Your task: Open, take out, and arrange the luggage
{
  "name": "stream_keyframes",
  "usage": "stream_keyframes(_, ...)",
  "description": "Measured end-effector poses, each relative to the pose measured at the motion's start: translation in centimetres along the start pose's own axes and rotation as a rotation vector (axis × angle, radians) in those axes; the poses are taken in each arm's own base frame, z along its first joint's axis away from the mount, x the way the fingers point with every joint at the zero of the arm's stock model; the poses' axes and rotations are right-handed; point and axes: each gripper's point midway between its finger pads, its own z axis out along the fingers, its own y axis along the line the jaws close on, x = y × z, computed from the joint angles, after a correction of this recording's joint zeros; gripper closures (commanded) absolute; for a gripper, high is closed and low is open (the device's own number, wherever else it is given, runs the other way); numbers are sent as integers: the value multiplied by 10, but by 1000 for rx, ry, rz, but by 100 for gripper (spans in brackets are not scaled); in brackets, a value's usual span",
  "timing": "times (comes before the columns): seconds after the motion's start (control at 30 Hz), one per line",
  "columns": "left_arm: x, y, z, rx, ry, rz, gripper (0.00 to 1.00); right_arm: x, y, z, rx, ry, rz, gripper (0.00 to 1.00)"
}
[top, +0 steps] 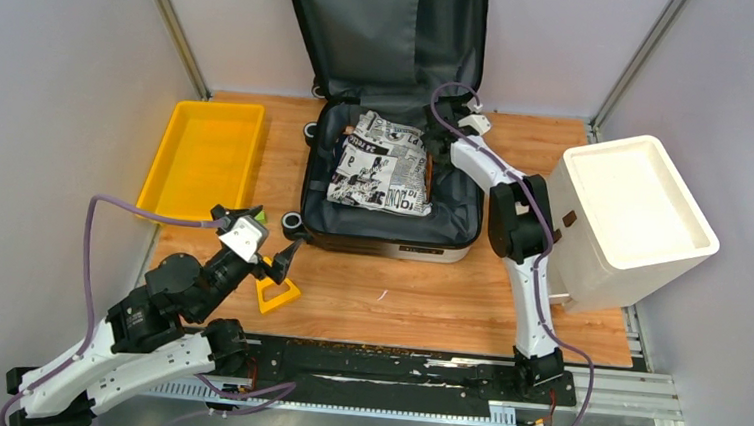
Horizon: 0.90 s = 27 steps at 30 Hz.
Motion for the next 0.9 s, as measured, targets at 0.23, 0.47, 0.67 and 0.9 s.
stream_keyframes(0.23, 1, 0, 1, -3, 6, 6, 0, -3, -4, 9, 45, -33, -5, 43)
stream_keyframes(0.47, 3, -2, 4, 0, 20, 14, 0, -5, -2, 21, 58, -9, 24, 42)
stream_keyframes(0.67, 3, -1, 4, -3, 20, 14, 0, -3, 2, 26, 42, 15, 54, 31)
stream_keyframes(0.9, 4, -1, 4, -6, 22, 15, 0, -4, 29, 31, -82, 14, 150, 24)
